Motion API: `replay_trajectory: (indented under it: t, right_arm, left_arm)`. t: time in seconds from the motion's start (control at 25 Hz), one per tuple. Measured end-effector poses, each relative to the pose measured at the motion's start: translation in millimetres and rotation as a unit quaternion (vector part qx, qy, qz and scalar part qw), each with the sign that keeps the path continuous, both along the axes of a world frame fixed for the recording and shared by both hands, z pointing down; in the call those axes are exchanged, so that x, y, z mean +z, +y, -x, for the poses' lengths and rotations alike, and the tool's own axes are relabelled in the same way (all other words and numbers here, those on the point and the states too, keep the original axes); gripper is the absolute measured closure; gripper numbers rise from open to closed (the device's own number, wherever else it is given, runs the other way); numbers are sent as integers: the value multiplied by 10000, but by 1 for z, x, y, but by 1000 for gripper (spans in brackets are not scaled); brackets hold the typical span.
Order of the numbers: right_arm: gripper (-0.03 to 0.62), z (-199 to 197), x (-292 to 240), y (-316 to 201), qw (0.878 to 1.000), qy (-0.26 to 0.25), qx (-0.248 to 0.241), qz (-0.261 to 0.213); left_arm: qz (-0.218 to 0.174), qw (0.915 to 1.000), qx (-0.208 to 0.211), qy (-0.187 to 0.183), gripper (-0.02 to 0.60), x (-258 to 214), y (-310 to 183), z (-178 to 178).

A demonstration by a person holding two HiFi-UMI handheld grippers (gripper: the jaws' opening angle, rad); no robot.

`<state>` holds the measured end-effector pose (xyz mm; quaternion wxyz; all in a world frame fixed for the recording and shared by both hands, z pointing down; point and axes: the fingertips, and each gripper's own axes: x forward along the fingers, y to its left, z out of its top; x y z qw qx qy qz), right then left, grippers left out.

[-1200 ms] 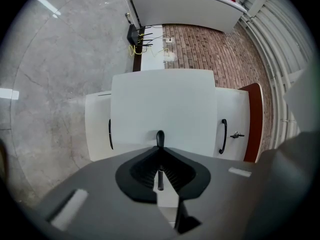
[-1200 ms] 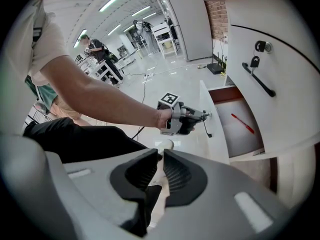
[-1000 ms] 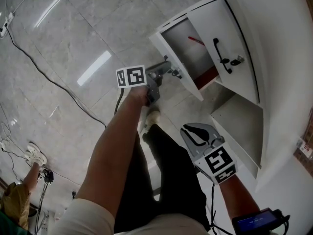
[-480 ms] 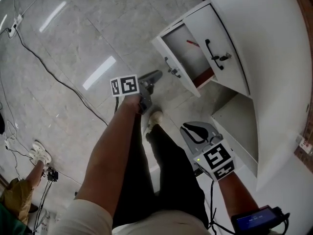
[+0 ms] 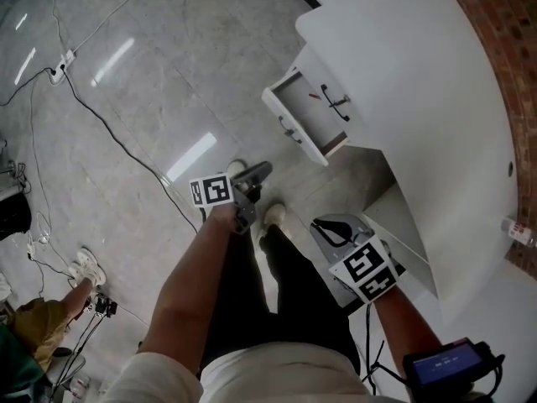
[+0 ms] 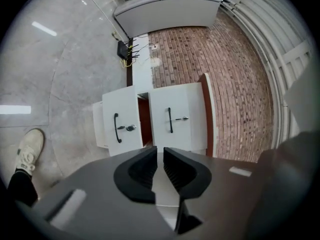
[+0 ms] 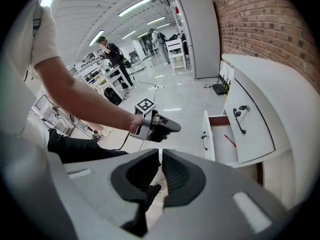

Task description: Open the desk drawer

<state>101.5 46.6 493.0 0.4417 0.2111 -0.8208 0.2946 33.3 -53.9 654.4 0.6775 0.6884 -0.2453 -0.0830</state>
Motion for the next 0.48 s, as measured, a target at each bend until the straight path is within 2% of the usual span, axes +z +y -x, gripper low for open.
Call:
replay_trajectory:
  t: [0.16,0.4,0.48]
  right_arm:
    - [574,-7,-36,22,9999,-39,-63,-79]
    - [576,-22,-79,41,9993,-146,78,-334]
    - [576,-28,-89,48,9990,-175,177,-378]
  left_arm:
    - [-143,9996,200,116,560,-63,34,-8]
    - [-444,9961,756,-18,577,-160,100,-19]
    - [-550,9961,686,73,577,-197,118,-21]
